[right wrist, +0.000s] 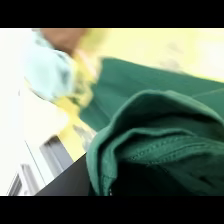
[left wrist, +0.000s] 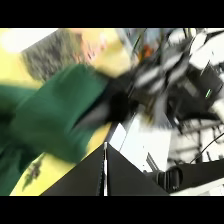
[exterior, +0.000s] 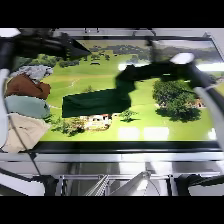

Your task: Fold the shirts.

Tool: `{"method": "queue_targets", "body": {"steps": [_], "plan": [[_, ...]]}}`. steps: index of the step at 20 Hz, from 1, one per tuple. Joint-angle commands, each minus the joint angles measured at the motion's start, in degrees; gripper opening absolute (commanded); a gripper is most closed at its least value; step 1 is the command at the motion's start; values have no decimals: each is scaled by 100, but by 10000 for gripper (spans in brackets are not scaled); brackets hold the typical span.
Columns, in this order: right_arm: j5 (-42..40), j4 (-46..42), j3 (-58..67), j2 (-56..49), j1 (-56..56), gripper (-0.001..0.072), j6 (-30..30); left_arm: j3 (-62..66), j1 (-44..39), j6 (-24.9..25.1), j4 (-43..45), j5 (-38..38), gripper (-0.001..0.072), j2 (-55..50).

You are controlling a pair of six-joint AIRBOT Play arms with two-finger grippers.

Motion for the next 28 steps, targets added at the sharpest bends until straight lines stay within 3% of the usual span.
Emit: {"method": "queue_targets", "body": {"steps": [1,2,3,4,5,6,7,11,15,17,18,19,22,23,28], "plan": [[-1285,-68,1235,-1169,1698,24,4,-662,581,337,-127,-55,20,662],[-1287,-140,1650,-1665,1996,25,2,-905,647,378,-129,-61,20,780],[-1285,-136,2065,-2181,2262,89,2,-1132,675,433,-133,-63,21,885],[-1281,-129,2402,-2592,2461,347,-11,-1377,682,507,-133,-66,21,988],[-1226,-98,2677,-2914,2608,388,-17,-1593,680,575,-140,-63,20,1080],[-1058,-92,2817,-3056,2667,292,-20,-1816,680,682,-175,-70,21,1165],[-756,-107,2828,-3045,2634,247,-72,-1987,680,743,-199,-70,20,1220],[1154,-793,2824,-2557,1714,247,201,-2404,763,949,-208,-66,21,1272],[1982,-1980,2813,-2009,306,265,1021,-2481,765,992,-251,-101,21,1272],[1954,-2046,2756,-1985,-254,570,1340,-2481,765,990,-369,-111,20,1272],[1891,-2046,2688,-2031,-417,639,1423,-2481,765,970,-437,-111,21,1272],[1862,-2041,2647,-2129,-514,645,1464,-2481,765,973,-551,-111,26,1270],[1731,-1869,2645,-2608,-463,645,1502,-2481,763,975,-538,-24,580,1270],[1639,-1650,2647,-2765,-396,644,1499,-2481,765,973,-538,-26,640,1270],[1084,-1176,2647,-3217,-15,636,1659,-2481,763,975,-531,-118,639,1270]]}}
